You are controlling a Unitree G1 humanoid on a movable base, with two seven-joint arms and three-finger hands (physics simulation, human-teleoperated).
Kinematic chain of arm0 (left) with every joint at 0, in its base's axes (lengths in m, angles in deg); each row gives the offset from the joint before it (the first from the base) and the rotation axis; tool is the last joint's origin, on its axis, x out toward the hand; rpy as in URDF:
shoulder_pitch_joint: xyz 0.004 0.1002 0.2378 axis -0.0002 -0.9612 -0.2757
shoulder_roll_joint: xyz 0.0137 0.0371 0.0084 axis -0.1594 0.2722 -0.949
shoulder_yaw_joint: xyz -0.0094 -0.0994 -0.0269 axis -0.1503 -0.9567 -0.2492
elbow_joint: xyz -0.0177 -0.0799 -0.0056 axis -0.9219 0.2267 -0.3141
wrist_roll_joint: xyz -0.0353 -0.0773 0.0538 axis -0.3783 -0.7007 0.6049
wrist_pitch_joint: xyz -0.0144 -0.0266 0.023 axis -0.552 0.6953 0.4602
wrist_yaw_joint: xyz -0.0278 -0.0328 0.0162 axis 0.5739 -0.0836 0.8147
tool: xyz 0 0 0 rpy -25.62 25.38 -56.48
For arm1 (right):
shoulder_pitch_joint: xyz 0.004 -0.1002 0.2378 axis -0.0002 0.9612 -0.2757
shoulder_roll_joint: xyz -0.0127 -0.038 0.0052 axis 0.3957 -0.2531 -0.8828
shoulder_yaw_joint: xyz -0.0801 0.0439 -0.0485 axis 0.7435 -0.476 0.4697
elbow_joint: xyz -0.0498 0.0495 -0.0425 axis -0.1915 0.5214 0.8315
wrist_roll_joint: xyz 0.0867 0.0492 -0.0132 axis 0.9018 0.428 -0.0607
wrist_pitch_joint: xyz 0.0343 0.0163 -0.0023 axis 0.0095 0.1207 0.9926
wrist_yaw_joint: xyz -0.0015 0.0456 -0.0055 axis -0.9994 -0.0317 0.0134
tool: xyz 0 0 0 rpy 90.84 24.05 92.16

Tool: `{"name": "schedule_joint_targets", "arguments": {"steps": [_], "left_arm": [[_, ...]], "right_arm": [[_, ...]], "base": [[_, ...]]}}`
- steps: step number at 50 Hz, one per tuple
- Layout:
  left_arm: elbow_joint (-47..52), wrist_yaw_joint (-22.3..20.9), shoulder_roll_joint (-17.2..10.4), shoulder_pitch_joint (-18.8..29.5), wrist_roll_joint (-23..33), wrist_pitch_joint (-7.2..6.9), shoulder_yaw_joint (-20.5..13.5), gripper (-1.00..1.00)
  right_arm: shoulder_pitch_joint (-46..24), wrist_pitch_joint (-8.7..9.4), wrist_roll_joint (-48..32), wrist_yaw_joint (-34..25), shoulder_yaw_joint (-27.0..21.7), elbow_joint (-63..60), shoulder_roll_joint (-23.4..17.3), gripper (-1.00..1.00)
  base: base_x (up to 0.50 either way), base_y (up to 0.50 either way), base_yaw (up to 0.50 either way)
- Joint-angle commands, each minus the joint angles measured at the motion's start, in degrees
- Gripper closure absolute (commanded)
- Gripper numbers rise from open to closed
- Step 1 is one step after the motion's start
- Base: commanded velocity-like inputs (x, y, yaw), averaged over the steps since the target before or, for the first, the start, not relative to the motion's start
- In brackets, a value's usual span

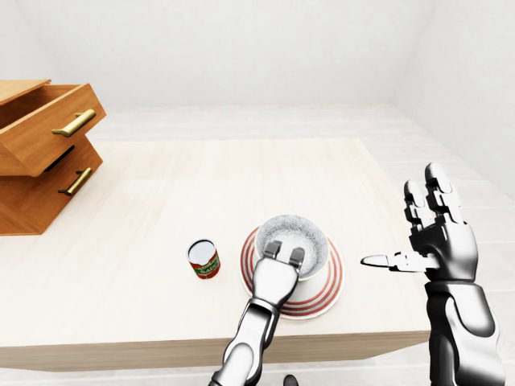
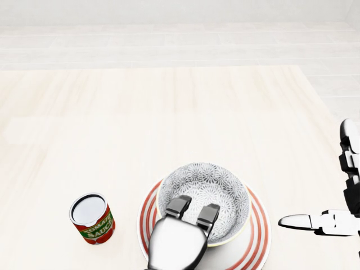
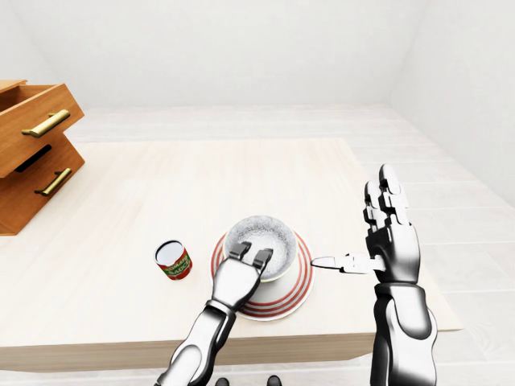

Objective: Put the bowl on the plate.

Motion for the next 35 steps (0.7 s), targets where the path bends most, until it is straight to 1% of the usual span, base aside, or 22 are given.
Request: {"name": "schedule_joint_targets", "arguments": {"steps": [1,3,5,7,10,20,26,31,35], "left_arm": [[-0.63,-1.3,-0.44,-1.38,-1.27,0.0,0.42,-0.65],[-0.55,-1.33,-0.48,-1.42,-1.29,0.0,0.46,-0.66],[-0.41,-1.36,-0.51,-1.47,-1.29,0.0,0.48,-0.73],[-0.19,-1.44,-0.55,-1.57,-1.2,0.0,0.59,-0.91],[0.27,-1.59,-0.6,-1.81,-1.06,0.0,0.83,-1.0],[0.65,-1.7,-0.81,-2.17,-0.91,0.0,1.29,-1.0],[3.01,-3.3,-1.26,-3.0,-1.21,0.0,1.64,-1.0],[4.48,-3.72,-1.71,-3.7,-1.26,0.0,2.04,-1.0],[7.32,-5.02,-2.13,-4.66,-1.34,0.0,2.56,-1.0]], "right_arm": [[-0.11,0.0,-0.05,0.01,0.01,0.19,0.02,-1.0],[-0.15,0.0,-0.03,0.06,-0.03,0.22,0.0,-1.0],[-0.16,0.0,0.17,0.12,-0.26,-0.01,-0.1,-1.0],[-0.13,0.0,0.44,0.1,-0.49,-0.35,-0.2,-1.0],[-0.08,0.0,0.5,0.05,-0.59,-0.25,-0.16,-1.0],[-0.28,0.0,0.64,0.08,-0.81,0.26,-0.28,-1.0],[-0.44,0.0,0.37,0.21,-0.46,0.81,-0.26,-1.0],[-0.43,0.0,0.44,0.3,-0.4,0.8,-0.29,-1.0],[-0.42,0.0,0.26,0.33,-0.18,1.08,-0.25,-1.0]], "base": [[0.0,0.0,0.0],[0.0,0.0,0.0],[0.0,0.0,0.0],[0.0,0.0,0.0],[0.0,0.0,0.0],[0.0,0.0,0.0],[0.0,0.0,0.0],[0.0,0.0,0.0],[0.0,0.0,0.0]]}}
